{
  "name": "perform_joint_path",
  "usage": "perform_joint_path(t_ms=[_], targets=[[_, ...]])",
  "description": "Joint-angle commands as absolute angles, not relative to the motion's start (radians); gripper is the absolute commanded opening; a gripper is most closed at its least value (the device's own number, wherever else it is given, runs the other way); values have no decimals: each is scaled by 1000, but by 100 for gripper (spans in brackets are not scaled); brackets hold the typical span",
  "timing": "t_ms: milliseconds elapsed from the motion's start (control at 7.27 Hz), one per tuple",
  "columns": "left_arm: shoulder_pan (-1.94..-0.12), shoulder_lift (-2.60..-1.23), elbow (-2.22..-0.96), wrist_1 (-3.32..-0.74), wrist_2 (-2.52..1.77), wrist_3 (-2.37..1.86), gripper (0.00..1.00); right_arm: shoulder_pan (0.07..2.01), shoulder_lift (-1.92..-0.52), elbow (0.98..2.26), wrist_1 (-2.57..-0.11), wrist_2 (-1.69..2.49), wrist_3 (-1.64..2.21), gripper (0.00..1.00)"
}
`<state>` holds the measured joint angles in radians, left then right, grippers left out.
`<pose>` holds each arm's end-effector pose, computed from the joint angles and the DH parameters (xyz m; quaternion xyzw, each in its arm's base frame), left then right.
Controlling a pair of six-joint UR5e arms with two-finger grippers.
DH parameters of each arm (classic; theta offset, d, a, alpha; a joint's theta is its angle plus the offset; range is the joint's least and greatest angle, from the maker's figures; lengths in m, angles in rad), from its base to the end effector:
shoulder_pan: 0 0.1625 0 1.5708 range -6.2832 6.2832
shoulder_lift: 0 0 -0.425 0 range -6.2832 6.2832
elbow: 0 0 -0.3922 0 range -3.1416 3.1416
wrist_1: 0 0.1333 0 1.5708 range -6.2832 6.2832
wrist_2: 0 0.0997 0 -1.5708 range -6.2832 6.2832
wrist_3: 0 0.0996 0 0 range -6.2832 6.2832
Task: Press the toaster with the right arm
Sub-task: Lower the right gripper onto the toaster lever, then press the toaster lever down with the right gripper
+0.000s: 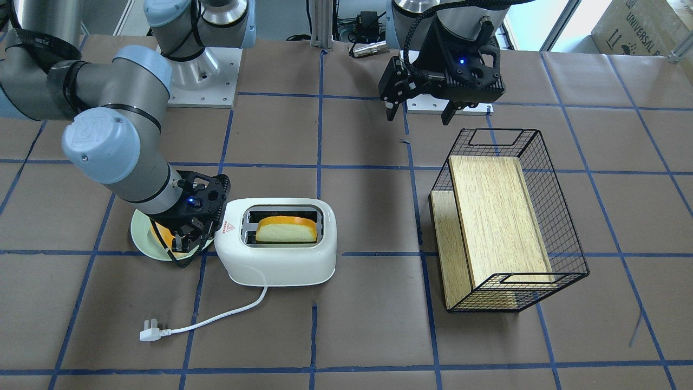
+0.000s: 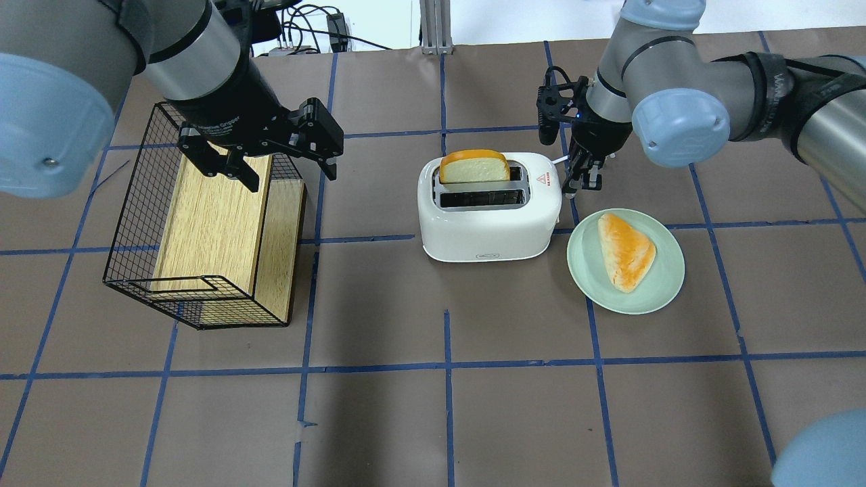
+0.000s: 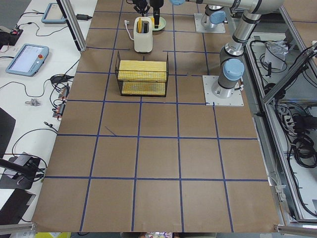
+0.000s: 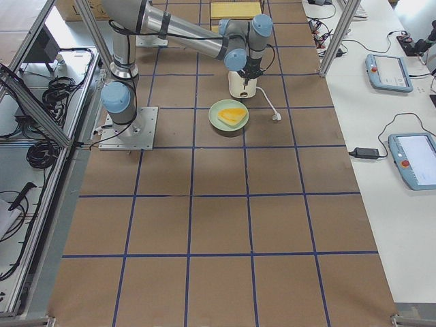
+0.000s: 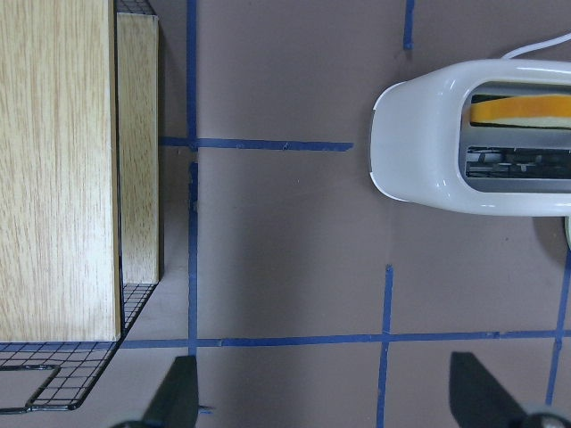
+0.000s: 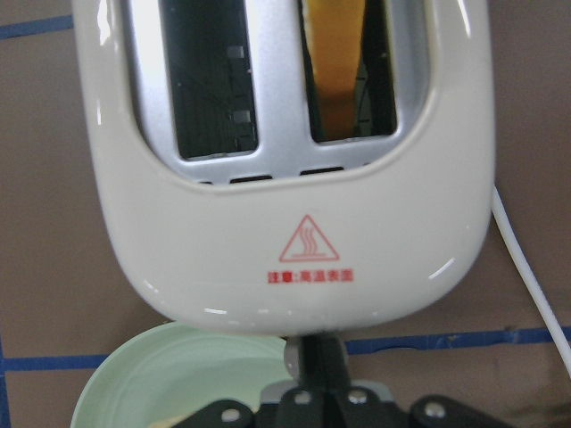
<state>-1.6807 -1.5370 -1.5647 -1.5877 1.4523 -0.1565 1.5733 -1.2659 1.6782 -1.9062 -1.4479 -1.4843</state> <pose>-0.1968 -0.4607 0.5063 0.0226 -0.9979 0.0035 0.0602 0.1470 -0.5784 0.3045 -0.6733 0.7358 -0.0131 0.0712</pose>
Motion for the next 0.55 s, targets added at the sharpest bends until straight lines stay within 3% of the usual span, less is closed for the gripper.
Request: perform_joint_path(t_ms=[0, 412], targets=[[-1681, -1537, -1565, -1588, 1453, -156, 100, 1572, -1255, 1678, -1911, -1448, -1486, 9], [-1680, -1537, -1565, -1588, 1453, -156, 100, 1571, -1235, 1678, -1919, -1448, -1483, 9]])
